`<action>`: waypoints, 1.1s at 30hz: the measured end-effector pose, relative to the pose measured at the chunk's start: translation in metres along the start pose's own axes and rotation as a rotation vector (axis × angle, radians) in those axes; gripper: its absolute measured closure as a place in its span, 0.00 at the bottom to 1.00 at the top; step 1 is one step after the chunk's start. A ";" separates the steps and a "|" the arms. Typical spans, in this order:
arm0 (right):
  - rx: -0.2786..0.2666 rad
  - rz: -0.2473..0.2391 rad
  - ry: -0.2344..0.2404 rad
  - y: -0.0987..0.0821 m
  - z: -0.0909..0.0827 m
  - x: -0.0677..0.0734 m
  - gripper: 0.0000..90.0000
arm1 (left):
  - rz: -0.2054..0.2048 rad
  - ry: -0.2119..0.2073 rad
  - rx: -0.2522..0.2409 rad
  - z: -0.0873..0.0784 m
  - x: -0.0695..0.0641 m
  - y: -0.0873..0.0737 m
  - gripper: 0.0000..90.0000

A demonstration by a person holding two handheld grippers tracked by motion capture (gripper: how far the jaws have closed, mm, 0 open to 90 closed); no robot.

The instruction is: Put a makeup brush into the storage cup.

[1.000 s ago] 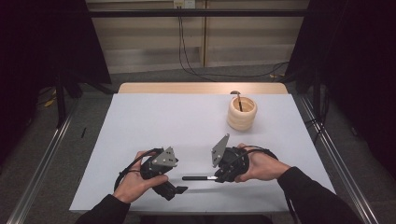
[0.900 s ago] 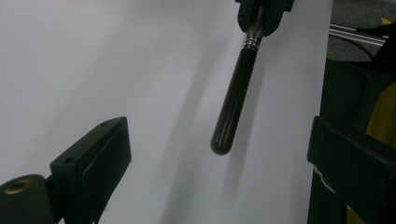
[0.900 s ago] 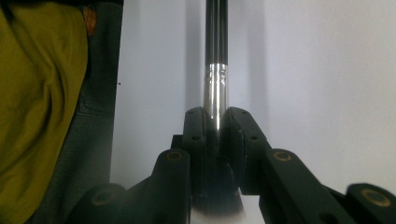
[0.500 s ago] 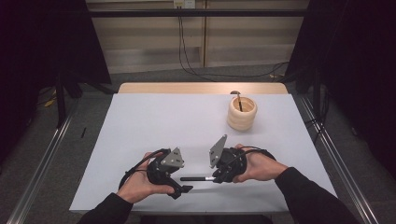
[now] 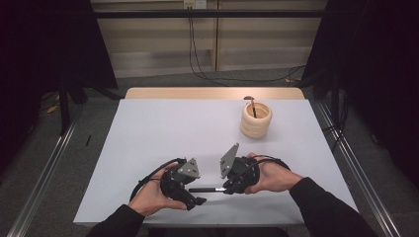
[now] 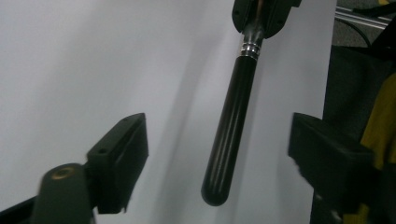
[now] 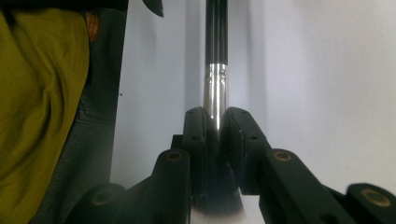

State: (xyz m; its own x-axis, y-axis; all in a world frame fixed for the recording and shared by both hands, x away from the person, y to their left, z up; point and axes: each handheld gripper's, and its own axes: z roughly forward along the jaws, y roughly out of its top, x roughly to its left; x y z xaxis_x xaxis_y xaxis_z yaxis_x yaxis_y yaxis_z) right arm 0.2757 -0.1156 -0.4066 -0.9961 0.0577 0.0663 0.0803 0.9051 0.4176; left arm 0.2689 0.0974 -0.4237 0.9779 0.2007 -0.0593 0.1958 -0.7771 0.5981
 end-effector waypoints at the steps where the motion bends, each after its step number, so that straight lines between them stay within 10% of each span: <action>1: 0.001 0.000 0.007 0.000 0.000 0.000 0.86 | -0.008 0.004 0.009 0.000 0.000 0.000 0.31; 14: -0.013 -0.007 0.007 0.004 0.003 0.000 0.86 | 0.018 -0.011 0.043 0.005 -0.001 0.002 0.64; 33: -0.008 -0.025 0.012 0.004 0.007 0.001 0.86 | 0.062 -0.048 0.086 0.014 -0.004 0.004 0.85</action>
State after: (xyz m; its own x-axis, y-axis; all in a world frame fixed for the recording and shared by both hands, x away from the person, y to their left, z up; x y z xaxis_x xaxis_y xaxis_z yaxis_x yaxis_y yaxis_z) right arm 0.2746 -0.1089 -0.4114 -0.9973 0.0299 0.0668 0.0556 0.9029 0.4263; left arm 0.2668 0.0854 -0.4322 0.9903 0.1232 -0.0638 0.1382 -0.8358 0.5314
